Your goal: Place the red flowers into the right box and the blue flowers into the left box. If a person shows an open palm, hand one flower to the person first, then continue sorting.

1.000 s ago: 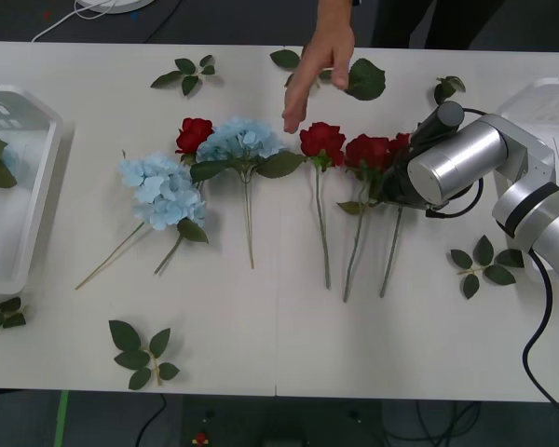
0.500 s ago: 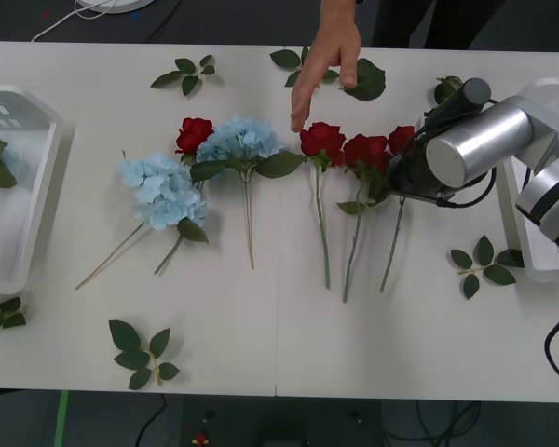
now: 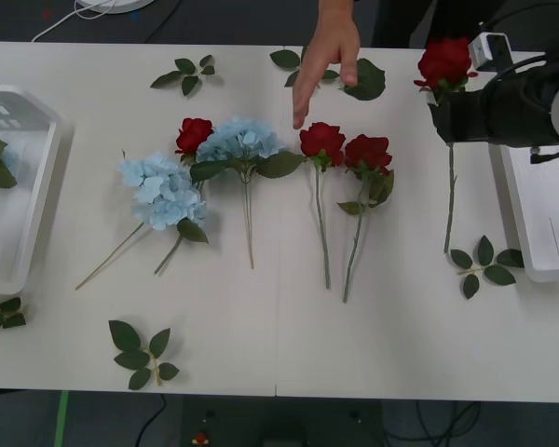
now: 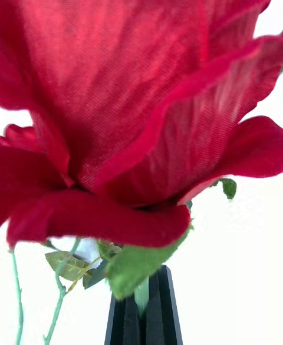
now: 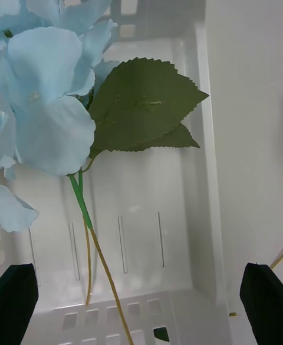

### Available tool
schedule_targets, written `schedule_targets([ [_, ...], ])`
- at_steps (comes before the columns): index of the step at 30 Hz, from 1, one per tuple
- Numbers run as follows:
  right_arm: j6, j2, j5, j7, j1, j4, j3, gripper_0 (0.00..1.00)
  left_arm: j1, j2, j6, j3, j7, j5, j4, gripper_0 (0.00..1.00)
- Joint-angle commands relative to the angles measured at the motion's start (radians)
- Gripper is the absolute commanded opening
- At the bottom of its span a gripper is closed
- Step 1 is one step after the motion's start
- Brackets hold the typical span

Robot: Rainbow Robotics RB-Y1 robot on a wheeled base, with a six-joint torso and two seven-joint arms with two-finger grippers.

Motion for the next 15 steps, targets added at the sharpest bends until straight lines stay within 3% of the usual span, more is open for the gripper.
schedule_targets([
  [1,-0.178,-0.058,-0.008,0.053,0.149,-0.15,-0.113,0.0,-0.037,0.06,0.008,0.012,0.037,-0.008,-0.022,1.0],
  [5,-0.398,-0.07,0.023,0.044,0.225,-0.2,-0.105,0.0,-0.037,0.06,0.008,0.012,0.037,-0.008,-0.022,1.0],
  [15,-0.684,-0.003,0.162,0.017,0.216,-0.199,-0.043,0.0,-0.037,0.06,0.008,0.012,0.037,-0.008,-0.022,1.0],
])
